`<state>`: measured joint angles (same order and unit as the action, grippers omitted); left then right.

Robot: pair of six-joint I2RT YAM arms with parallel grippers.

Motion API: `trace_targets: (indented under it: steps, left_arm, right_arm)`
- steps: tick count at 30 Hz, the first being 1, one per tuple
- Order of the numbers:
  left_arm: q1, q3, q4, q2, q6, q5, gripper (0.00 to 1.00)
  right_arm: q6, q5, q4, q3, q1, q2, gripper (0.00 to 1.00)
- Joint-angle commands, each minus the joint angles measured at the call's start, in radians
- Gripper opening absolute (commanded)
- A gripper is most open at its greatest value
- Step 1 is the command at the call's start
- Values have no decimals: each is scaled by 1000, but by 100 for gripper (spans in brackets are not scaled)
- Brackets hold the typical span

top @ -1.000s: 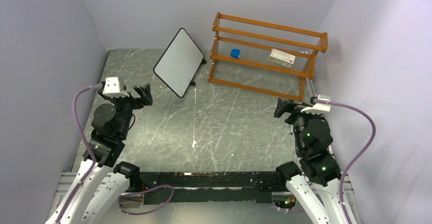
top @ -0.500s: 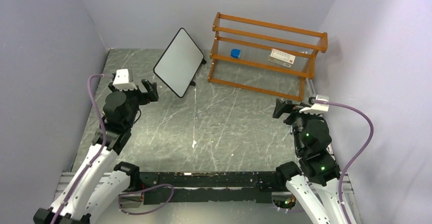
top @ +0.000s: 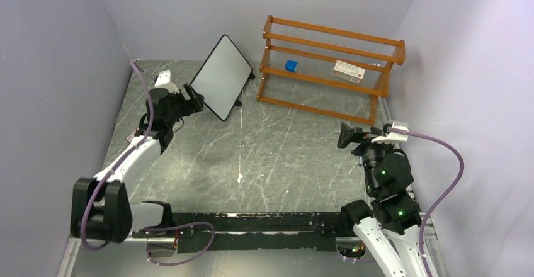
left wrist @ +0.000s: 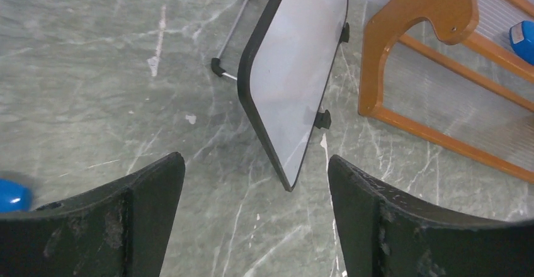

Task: Write a sentence on the whiteboard
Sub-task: Pick up the whiteboard from the whiteboard stand.

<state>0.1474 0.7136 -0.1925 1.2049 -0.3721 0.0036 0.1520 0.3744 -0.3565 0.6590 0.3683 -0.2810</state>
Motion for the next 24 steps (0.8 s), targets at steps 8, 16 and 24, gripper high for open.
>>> trace_targets:
  steps: [8, 16, 24]
  left_arm:
    - [-69, 66, -372, 292, -72, 363, 67]
    - [-72, 114, -503, 460, -51, 523, 34]
    - [-80, 143, -397, 487, 83, 640, 5]
  right_arm:
    - [-29, -24, 33, -32, 1, 40, 100]
    - [-41, -64, 34, -31, 1, 28, 100]
    - [-43, -46, 36, -35, 2, 39, 100]
